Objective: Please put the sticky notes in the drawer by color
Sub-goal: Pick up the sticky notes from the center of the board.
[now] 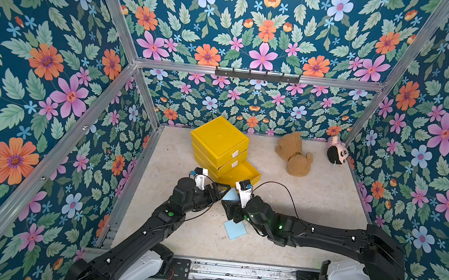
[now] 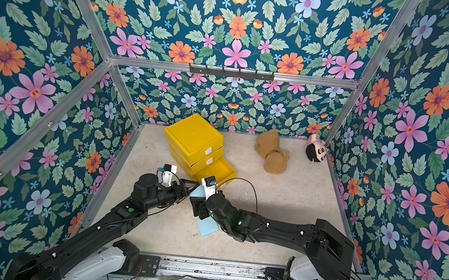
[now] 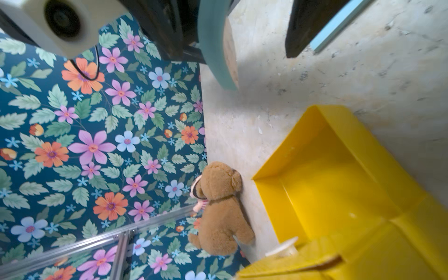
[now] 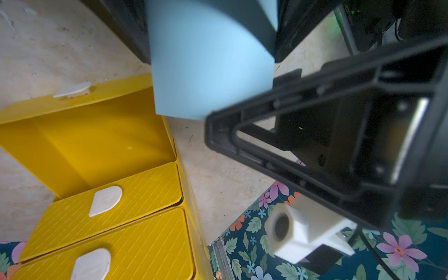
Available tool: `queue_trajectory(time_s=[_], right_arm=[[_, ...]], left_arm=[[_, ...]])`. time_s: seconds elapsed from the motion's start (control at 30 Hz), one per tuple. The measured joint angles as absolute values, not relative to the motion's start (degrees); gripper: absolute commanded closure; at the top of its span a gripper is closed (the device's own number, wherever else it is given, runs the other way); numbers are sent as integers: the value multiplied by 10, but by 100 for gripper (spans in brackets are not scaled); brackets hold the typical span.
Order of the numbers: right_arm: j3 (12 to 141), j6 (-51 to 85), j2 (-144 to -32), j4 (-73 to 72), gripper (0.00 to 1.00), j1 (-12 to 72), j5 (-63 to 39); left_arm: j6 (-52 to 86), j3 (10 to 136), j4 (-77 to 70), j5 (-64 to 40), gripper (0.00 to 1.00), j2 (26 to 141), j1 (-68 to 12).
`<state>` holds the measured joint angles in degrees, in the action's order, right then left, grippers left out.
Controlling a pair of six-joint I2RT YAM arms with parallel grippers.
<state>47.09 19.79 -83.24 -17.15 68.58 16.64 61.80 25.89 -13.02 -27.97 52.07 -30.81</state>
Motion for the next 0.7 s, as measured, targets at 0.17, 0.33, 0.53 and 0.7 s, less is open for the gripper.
queue_trajectory(time_s=[0.17, 0.33, 0.53, 0.7], right_arm=[[469, 200, -829, -180, 21, 681, 164], [465, 205, -827, -182, 21, 676, 164], [462, 213, -825, -187, 21, 673, 163], [453, 213, -817, -196, 11, 668, 151]], left_arm=[[629, 260, -162, -281, 52, 531, -327], [630, 260, -166, -279, 62, 529, -329], [630, 260, -160, -273, 77, 529, -329], [630, 268, -154, -270, 91, 531, -328]])
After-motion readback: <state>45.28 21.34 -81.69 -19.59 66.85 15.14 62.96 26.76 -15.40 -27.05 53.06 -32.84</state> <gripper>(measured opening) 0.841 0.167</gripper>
